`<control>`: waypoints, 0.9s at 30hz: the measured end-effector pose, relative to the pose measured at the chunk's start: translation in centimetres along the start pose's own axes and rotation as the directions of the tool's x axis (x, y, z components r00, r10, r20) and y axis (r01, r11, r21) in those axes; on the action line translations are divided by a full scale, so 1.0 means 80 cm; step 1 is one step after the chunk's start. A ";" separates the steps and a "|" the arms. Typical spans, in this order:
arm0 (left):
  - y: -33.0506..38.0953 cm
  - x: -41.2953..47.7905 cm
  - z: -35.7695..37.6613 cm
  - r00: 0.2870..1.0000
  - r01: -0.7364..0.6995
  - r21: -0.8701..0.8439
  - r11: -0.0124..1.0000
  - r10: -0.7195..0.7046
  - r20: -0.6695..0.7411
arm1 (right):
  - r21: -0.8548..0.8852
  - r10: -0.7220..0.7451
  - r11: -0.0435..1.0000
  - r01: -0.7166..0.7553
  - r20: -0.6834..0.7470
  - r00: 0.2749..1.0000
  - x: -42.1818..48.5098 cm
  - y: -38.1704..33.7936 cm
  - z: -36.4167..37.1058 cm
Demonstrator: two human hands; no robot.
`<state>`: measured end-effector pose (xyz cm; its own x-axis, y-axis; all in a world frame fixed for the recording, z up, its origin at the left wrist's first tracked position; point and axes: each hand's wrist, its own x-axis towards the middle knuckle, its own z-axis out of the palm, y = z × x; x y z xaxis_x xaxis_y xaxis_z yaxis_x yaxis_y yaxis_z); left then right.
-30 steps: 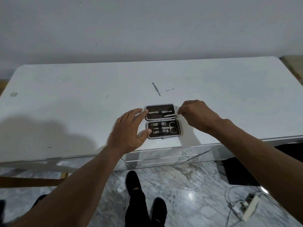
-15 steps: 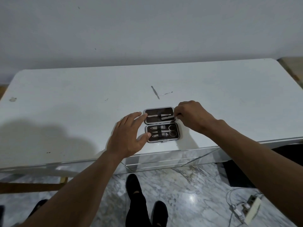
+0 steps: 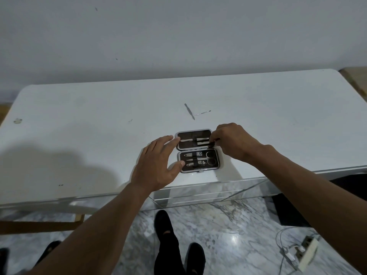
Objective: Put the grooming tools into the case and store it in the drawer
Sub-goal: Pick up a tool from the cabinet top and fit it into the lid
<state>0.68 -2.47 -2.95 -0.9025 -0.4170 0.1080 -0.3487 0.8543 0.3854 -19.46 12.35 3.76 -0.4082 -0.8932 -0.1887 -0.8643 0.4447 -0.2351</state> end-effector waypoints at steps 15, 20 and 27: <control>-0.002 0.000 0.002 1.000 -0.012 0.014 1.000 0.012 -0.004 | -0.044 0.008 0.999 -0.008 -0.001 1.000 0.014 -0.017 -0.007; -0.002 0.001 0.003 1.000 -0.010 0.013 1.000 0.010 -0.004 | -0.046 -0.008 0.999 0.008 0.011 1.000 0.022 -0.024 -0.005; -0.002 0.000 0.002 1.000 -0.009 0.006 1.000 0.009 -0.007 | 0.018 0.006 1.000 -0.006 -0.002 1.000 0.030 -0.034 0.004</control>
<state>0.66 -2.55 -3.16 -0.9036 -0.4119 0.1179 -0.3423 0.8596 0.3794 -17.98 9.01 3.60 -0.4140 -0.8906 -0.1883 -0.8565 0.4512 -0.2508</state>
